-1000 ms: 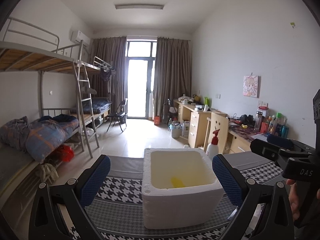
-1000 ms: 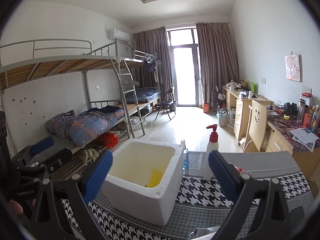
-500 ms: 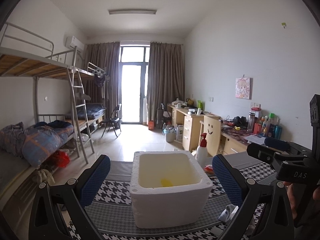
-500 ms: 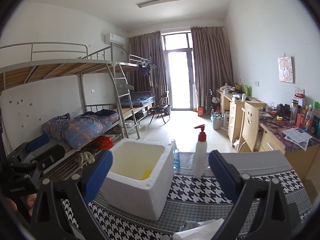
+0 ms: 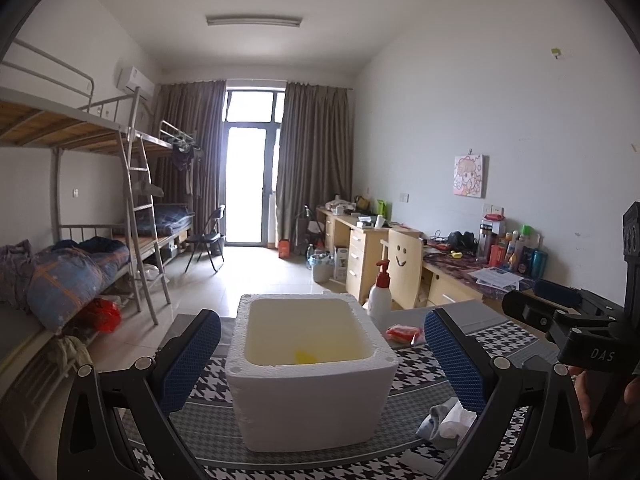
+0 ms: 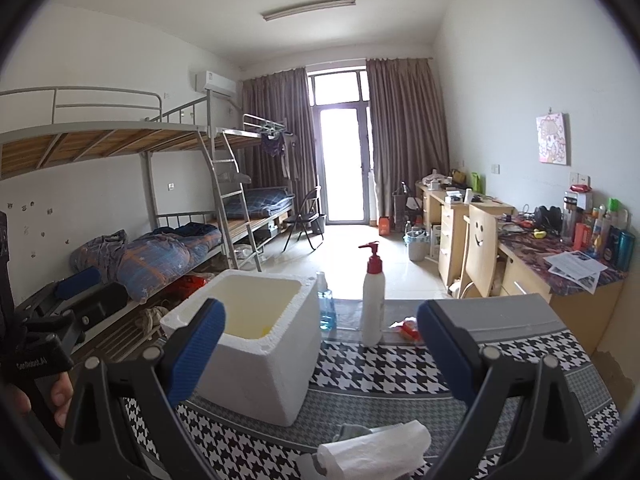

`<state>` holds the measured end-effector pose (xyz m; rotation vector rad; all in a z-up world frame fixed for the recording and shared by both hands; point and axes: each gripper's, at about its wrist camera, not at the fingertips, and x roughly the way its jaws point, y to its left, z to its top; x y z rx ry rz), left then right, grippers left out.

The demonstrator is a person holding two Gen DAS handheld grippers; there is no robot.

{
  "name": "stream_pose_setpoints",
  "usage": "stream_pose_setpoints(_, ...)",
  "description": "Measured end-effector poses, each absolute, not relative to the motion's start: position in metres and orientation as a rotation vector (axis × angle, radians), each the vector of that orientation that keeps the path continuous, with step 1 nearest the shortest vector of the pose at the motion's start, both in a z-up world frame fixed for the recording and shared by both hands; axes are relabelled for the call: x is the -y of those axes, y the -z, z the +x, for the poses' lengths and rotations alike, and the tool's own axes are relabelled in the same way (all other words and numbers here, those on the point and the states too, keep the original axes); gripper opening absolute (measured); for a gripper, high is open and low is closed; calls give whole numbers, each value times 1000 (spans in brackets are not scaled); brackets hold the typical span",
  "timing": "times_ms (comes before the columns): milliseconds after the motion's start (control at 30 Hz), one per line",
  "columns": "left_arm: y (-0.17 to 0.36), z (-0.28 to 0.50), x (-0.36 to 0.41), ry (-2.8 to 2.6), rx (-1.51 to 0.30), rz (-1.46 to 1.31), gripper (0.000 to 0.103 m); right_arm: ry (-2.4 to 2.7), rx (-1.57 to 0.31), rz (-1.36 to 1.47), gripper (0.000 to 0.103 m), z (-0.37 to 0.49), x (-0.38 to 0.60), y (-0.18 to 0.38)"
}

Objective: Organize soft objects
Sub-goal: 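Withdraw both tools from the foam box back toward the remaining items, then grasp the white tissue with the right tool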

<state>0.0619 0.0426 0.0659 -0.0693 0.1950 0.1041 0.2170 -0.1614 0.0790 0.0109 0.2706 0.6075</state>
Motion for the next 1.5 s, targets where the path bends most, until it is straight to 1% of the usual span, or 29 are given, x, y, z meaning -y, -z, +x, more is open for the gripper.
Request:
stream_pose_setpoints(333, -58, 66, -30, -53, -195, -73, 102, -554, -293, 31, 98, 219, 181, -68)
stream_pose_setpoints(833, -35, 73, -16, -1, -242, -67, 102, -506, -325, 31, 98, 216, 198, -47)
stream_pose_setpoints(1500, -8, 88, -8, 35, -307, -66, 102, -486, -428, 55, 98, 224, 210, -16)
